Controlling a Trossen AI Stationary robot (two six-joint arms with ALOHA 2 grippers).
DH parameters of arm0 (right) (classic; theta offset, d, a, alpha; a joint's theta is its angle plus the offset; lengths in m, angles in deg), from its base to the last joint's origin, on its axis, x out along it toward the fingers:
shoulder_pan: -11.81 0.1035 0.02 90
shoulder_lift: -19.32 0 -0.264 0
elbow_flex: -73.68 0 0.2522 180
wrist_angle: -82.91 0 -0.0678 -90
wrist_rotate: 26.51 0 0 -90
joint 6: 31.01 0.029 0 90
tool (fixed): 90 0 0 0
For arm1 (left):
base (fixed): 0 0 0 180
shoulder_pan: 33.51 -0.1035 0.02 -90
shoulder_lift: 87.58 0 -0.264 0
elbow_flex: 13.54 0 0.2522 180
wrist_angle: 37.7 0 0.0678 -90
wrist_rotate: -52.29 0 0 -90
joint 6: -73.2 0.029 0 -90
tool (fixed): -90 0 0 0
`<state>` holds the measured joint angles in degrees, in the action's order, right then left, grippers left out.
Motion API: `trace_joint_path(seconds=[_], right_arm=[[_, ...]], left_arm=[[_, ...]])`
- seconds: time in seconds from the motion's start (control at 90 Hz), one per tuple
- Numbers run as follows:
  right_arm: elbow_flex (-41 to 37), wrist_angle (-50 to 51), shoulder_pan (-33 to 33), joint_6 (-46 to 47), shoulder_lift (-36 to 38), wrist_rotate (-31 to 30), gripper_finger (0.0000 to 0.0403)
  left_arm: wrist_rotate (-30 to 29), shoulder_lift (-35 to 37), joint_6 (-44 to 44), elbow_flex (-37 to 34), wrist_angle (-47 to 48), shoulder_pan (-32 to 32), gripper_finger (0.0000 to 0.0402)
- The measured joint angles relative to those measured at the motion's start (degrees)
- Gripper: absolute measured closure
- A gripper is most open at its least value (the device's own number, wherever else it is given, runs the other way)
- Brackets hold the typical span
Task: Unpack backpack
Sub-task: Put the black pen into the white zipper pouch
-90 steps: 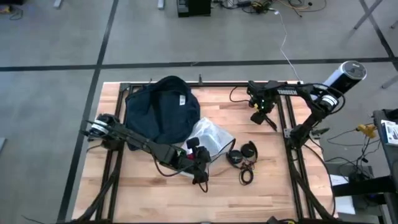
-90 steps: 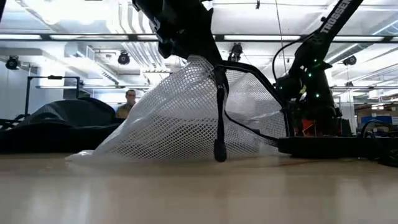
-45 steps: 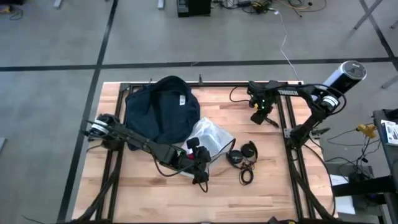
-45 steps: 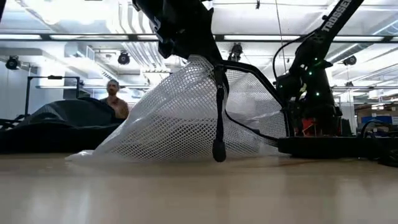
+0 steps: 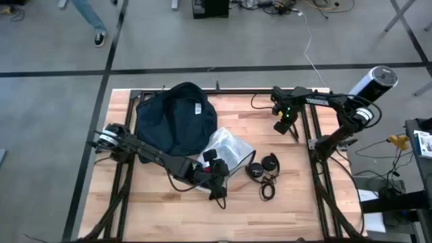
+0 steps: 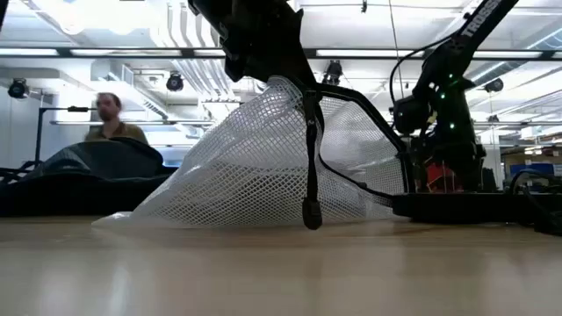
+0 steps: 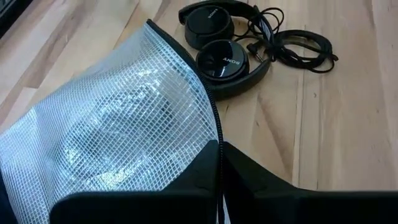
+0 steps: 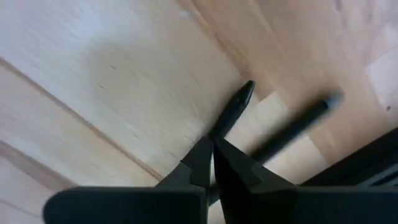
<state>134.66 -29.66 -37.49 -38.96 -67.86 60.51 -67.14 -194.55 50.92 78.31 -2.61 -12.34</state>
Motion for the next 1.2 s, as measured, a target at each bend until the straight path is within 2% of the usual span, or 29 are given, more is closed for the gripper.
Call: trace_joint_path(seconds=[0.389, 0.489, 0.856, 1.2], right_arm=[[-0.24, 0.58, 0.13, 0.83, 0.47, 1.56, 0.0397], [-1.23, 0.03, 0.28, 0.92, 0.44, 4.66, 0.0381], [-3.24, -0.72, 0.28, 2.91, 0.51, 4.74, 0.0291], [-2.73, 0.3, 0.28, 5.76, 0.46, 6.64, 0.0274]], left_arm=[[0.02, 0.0, 0.76, 0.0, -1.0, 0.0, 0.0402], [0.02, 0.0, 0.76, 0.0, -1.0, 0.0, 0.0402], [0.02, 0.0, 0.76, 0.0, -1.04, 0.0, 0.0402], [0.04, 0.0, 1.74, 0.0, -1.47, -0.08, 0.0402]])
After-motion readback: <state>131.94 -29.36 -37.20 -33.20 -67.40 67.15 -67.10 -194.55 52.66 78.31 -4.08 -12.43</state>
